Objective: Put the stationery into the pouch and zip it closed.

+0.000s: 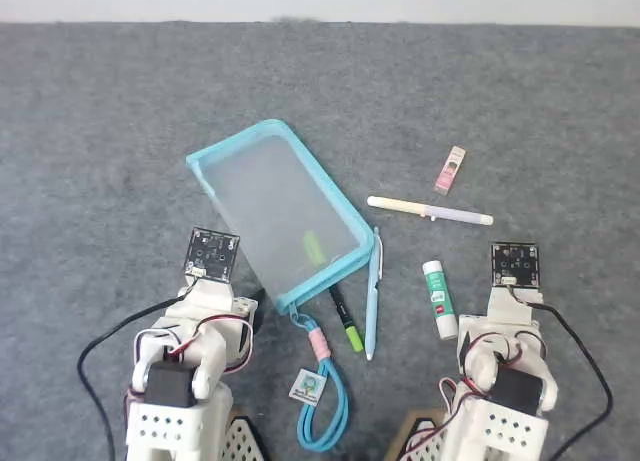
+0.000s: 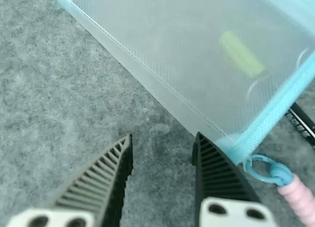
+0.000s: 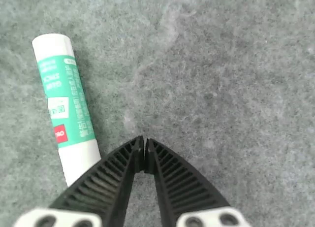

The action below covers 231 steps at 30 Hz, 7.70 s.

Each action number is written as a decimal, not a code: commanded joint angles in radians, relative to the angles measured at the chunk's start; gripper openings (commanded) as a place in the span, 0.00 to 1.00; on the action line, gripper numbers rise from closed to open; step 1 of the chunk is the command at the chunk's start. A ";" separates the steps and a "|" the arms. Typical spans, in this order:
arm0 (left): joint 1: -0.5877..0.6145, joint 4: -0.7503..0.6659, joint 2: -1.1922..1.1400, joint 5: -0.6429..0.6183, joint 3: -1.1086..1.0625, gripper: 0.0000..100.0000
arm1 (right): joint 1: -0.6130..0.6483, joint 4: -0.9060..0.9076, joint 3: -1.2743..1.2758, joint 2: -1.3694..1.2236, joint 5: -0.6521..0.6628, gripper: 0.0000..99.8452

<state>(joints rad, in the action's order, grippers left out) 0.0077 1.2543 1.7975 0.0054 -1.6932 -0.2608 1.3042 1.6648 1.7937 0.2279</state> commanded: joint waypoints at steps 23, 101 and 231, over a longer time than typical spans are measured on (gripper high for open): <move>-0.012 0.006 0.020 -0.006 0.008 0.19 | -0.010 -0.050 0.018 0.021 -0.008 0.01; 0.585 -0.296 0.018 -0.002 0.008 0.19 | 1.228 -0.435 -0.775 -1.489 -0.516 0.16; -0.066 -0.066 -0.476 0.137 0.661 0.30 | 0.986 -0.243 -1.082 -1.061 -0.068 0.01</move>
<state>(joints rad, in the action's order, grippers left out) -0.0491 1.1469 1.3034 0.1220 -1.0917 0.7196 1.0572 0.6352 0.6966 0.1910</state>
